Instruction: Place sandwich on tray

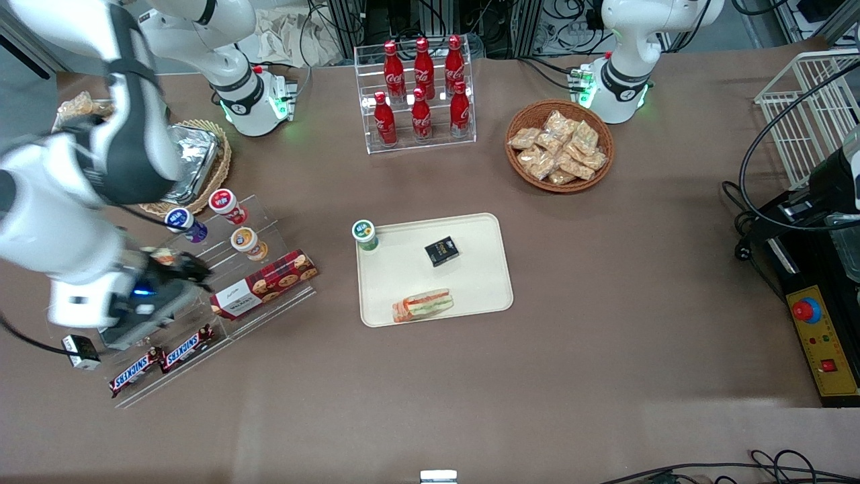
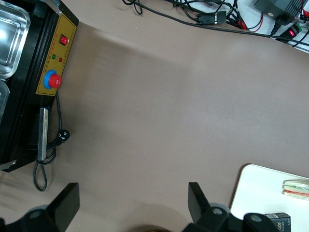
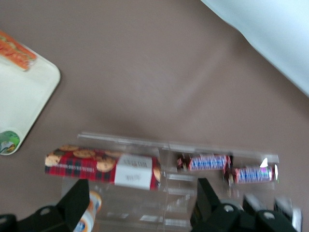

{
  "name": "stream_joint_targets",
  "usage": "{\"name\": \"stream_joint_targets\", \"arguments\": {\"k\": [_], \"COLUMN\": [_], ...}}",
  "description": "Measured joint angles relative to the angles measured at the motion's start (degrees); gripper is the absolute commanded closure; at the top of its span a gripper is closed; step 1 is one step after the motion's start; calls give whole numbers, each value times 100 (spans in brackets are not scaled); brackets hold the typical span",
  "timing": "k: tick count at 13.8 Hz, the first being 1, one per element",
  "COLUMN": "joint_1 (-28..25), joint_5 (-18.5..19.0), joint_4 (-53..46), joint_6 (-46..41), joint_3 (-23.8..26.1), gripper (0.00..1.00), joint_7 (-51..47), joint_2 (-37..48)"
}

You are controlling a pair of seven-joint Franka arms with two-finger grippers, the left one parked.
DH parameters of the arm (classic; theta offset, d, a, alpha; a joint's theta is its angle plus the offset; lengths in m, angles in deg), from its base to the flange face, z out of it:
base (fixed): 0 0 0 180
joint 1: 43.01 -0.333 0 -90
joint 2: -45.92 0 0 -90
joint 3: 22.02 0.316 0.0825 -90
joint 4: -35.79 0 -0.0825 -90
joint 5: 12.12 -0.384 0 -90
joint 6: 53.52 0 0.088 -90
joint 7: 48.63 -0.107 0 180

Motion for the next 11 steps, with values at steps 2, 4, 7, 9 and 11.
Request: {"name": "stream_joint_targets", "arguments": {"k": [2,4,7,9,11], "joint_1": [356,759,1263,1499,1770], "joint_5": [5,8,11,15,105], "joint_4": [32,117,307,655,1074], "joint_6": [-344,-670,-895,-934,-949], "joint_3": [10,69,384,543,784], "gripper": [1,1,1,1,1], "joint_7": [-665,-1155,-1632,-1726,-1765], "joint_2": [223,458,897,1365,1876]}}
